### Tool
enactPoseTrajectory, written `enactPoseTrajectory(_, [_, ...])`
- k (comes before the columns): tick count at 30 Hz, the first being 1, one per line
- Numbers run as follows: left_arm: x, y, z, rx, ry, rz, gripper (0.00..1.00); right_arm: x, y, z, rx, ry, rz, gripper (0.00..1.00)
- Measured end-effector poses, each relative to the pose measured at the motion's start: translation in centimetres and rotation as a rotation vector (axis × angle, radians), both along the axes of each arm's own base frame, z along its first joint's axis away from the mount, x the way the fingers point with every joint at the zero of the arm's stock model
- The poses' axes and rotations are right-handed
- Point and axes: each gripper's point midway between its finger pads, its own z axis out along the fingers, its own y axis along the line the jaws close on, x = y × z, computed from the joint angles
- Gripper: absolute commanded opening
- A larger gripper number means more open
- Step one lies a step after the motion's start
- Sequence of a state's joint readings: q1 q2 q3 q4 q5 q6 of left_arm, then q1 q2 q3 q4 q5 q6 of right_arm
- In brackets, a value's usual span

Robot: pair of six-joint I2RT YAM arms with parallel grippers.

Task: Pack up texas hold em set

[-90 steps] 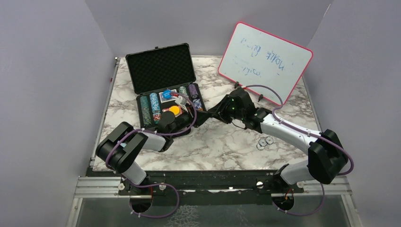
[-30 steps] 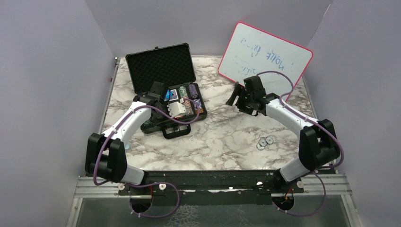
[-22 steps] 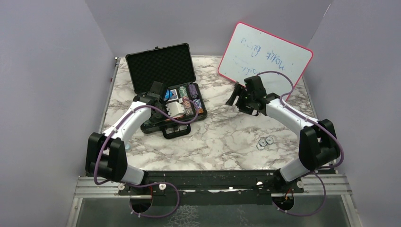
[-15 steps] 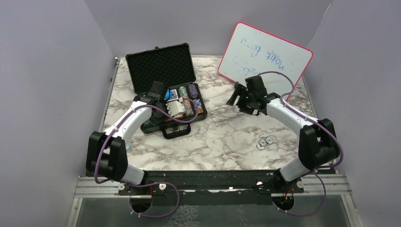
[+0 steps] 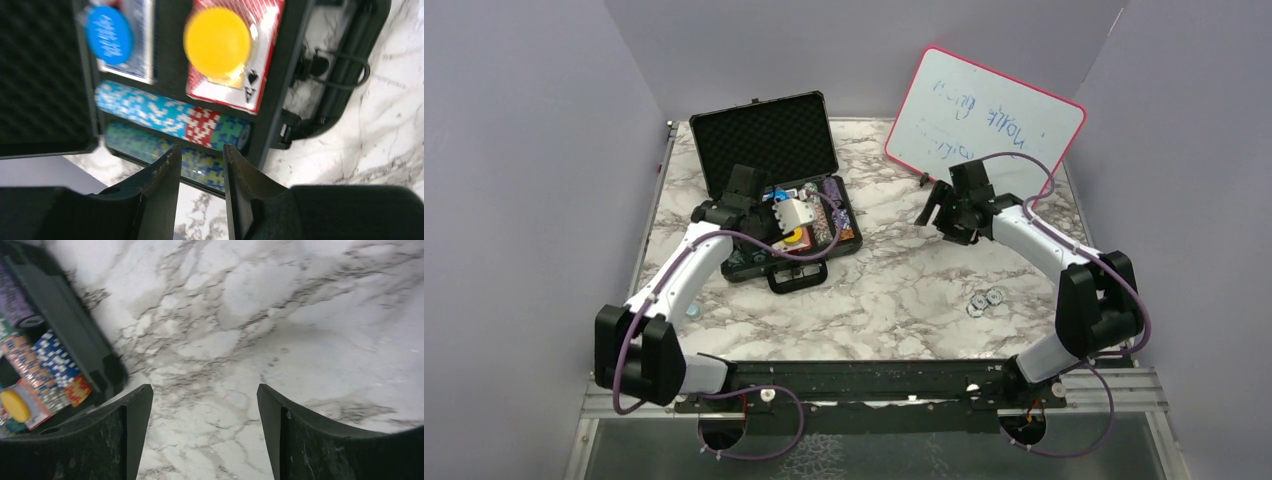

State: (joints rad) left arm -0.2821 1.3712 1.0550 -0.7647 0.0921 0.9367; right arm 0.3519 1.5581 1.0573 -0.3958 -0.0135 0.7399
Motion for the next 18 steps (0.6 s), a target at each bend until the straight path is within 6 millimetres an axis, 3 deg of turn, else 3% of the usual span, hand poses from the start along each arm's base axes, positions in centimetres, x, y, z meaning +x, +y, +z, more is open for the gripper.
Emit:
enactPoseTrajectory(3, [1.4,-1.4,3.3,-0.101,-0.135,-0.013,0.46,-0.6,-2.7,-0.8,-0.064,0.056,-0.060,0.79])
enactPoseTrajectory(6, [3.1,-3.1,6.5,-0.222,-0.268,-0.007,0.49,-1.5,-6.8,-2.0,-0.119,0.134,-0.163,0.80])
enactPoseTrajectory(10, [6.0,-5.3,9.5,-0.417,-0.411,0.067,0.50,-4.9,-12.0,-3.8,-0.200,0.246,-0.293,0.83])
enactPoseTrajectory(14, [8.1,-6.9,11.3,-0.641,-0.487,0.190,0.52,-8.7,-14.5,-4.2,-0.268,0.329,-0.361,0.86])
enactPoseTrajectory(18, [9.6,-7.9,12.8,-0.818,-0.518,0.284,0.53,-10.5,-15.5,-4.5,-0.293,0.373,-0.403,0.86])
